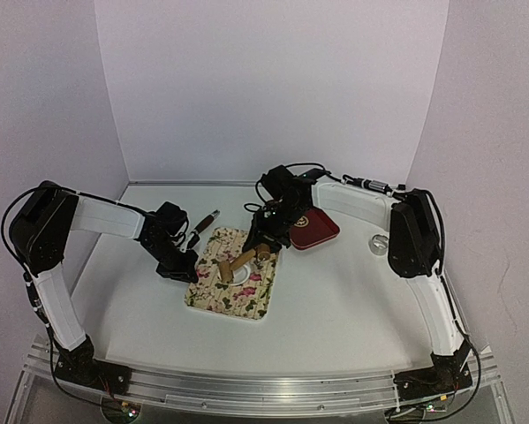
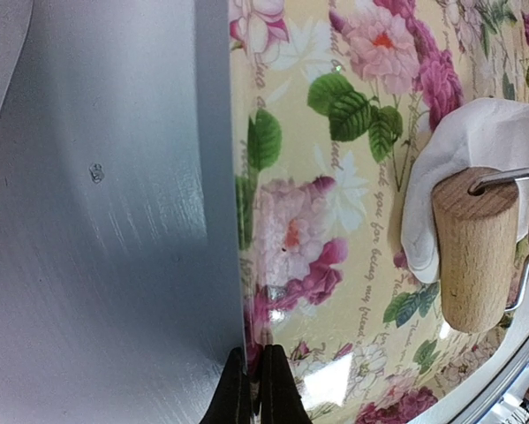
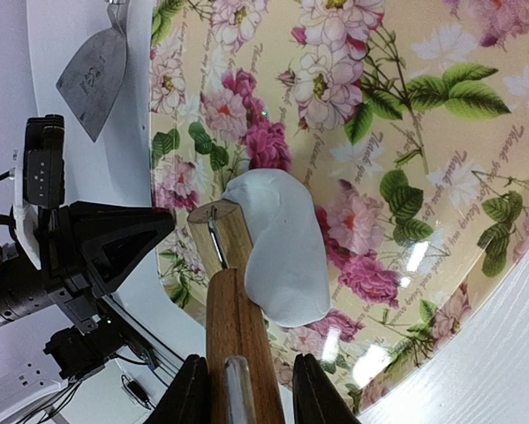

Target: Roll out the dumpling wrappers from the dough

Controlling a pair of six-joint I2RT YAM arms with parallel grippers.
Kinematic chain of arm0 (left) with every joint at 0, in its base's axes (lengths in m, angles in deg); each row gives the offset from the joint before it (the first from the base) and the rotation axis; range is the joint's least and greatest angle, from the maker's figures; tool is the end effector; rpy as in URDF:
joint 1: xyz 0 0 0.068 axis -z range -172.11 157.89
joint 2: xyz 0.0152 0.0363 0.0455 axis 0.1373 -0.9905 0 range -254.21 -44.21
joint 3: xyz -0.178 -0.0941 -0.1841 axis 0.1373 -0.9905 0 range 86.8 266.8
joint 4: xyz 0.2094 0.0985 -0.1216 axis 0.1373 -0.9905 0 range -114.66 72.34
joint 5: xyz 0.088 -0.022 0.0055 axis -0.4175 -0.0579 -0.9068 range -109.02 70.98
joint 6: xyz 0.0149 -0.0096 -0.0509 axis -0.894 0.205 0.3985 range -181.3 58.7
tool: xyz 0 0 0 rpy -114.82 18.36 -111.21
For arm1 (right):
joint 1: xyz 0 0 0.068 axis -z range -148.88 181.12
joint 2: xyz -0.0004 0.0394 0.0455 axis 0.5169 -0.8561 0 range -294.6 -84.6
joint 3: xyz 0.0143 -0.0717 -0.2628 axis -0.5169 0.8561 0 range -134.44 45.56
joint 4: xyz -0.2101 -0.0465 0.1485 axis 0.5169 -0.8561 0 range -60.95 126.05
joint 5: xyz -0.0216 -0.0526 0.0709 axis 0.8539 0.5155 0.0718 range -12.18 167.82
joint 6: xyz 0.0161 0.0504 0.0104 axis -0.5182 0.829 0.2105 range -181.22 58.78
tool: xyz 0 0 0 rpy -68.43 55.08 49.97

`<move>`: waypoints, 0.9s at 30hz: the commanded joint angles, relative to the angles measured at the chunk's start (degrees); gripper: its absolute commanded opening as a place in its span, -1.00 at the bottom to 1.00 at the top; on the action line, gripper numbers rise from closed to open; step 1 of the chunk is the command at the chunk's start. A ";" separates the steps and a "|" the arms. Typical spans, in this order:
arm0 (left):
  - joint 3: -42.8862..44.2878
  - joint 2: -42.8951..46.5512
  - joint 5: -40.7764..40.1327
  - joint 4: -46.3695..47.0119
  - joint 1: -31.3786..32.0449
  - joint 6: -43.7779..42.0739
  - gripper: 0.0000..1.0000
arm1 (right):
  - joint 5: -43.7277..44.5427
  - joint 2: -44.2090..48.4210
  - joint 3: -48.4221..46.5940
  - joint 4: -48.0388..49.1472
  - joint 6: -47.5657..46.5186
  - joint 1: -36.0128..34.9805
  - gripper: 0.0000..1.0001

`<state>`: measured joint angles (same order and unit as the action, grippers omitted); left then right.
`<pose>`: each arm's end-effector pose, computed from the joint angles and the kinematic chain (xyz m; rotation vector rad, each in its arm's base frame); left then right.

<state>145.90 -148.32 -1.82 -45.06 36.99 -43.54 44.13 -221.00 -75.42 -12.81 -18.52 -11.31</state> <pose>0.2855 -0.1709 0.1358 0.3567 2.9016 -0.5854 0.3618 0.3576 0.1949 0.1918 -2.8697 -1.0830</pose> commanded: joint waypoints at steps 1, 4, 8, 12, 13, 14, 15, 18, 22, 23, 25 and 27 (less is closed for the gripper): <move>-2.70 -0.62 -5.17 -4.87 -1.69 -1.28 -1.00 | 30.63 -7.73 7.92 -21.57 1.30 4.84 -1.00; -3.02 -0.43 -5.16 -4.82 -2.07 -1.46 -1.00 | 30.90 -7.38 8.44 -21.57 1.47 5.16 -1.00; -3.25 -0.22 -5.16 -4.81 -2.59 -1.73 -1.00 | 31.44 -6.73 9.14 -21.55 1.68 5.70 -1.00; -3.32 -0.12 -5.16 -4.86 -3.14 -2.09 -1.00 | 31.99 -6.42 9.51 -21.56 1.72 6.12 -1.00; -3.30 -0.12 -5.16 -4.86 -3.29 -2.12 -1.00 | 32.14 -6.36 9.63 -21.63 1.69 6.13 -1.00; -3.33 -0.13 -5.16 -4.86 -3.41 -2.22 -1.00 | 32.19 -6.26 9.81 -21.63 1.68 6.24 -1.00; -3.31 -0.14 -5.16 -4.86 -3.55 -2.35 -1.00 | 32.20 -6.10 10.20 -21.67 1.76 6.37 -1.00; -3.32 -0.20 -5.07 -4.75 -3.96 -2.50 -1.00 | 32.24 -5.70 10.76 -21.56 1.59 6.56 -1.00; -3.16 -0.59 -4.98 -4.60 -4.28 -2.70 -1.00 | 32.82 -5.16 10.92 -21.64 1.51 6.72 -1.00; -3.12 -0.64 -4.98 -4.60 -4.34 -2.73 -1.00 | 32.92 -5.05 11.04 -21.63 1.51 6.83 -1.00; -3.08 -0.72 -4.98 -4.57 -4.45 -2.81 -1.00 | 33.19 -4.80 11.42 -21.68 1.49 6.93 -1.00; -2.98 -0.84 -4.98 -4.57 -4.57 -2.87 -1.00 | 33.53 -4.48 11.97 -21.69 1.40 7.00 -1.00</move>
<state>144.77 -148.15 1.03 -42.92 35.41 -44.86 44.43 -218.02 -70.78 -12.25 -17.60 -8.73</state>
